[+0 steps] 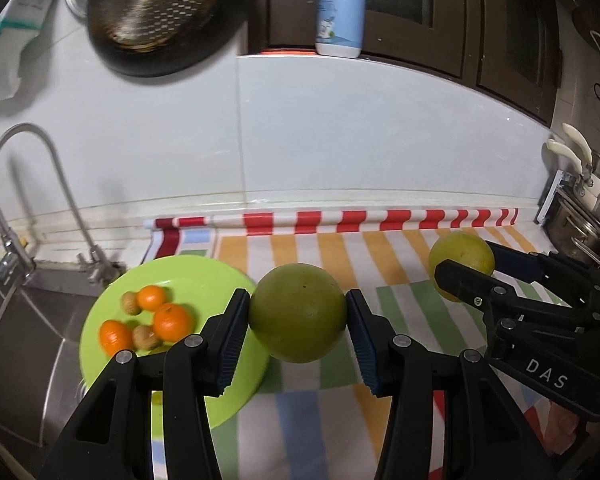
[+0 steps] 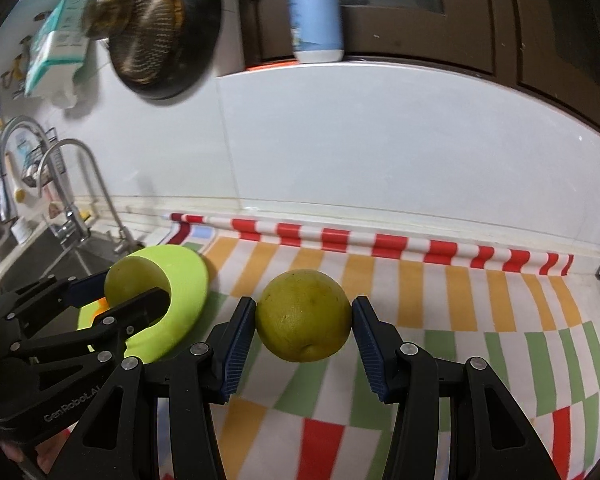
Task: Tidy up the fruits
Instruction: 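Carry both fruits over the lime-green plate and open both tools to release them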
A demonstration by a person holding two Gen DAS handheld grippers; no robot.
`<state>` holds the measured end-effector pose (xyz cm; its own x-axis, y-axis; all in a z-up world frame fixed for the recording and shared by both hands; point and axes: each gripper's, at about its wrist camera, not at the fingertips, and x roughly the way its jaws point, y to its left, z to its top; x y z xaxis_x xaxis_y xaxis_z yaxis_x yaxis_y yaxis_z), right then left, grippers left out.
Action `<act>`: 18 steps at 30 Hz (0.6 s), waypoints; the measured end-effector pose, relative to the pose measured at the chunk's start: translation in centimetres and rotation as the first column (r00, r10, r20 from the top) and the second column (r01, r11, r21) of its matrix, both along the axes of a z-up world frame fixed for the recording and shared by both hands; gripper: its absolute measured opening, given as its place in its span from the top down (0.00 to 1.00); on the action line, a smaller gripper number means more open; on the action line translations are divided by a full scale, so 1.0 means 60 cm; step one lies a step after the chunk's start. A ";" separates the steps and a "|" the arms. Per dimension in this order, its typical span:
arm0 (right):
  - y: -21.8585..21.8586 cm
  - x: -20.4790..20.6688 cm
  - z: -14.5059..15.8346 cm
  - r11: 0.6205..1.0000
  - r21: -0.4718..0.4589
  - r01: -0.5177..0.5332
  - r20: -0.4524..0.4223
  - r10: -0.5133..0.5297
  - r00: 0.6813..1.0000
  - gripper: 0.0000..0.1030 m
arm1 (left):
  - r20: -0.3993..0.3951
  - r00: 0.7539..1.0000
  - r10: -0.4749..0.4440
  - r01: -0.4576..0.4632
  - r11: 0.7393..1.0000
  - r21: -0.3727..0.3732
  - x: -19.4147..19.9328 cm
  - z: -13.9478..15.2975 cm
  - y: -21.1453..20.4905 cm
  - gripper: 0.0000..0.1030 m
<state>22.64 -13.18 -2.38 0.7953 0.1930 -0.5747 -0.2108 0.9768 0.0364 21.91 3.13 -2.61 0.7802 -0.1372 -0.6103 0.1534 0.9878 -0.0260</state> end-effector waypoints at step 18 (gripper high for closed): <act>0.131 0.019 -0.016 0.978 -0.019 -0.210 -0.014 0.209 0.978 0.51 | -0.041 0.997 0.066 -0.065 0.998 0.025 -0.024 -0.035 0.102 0.53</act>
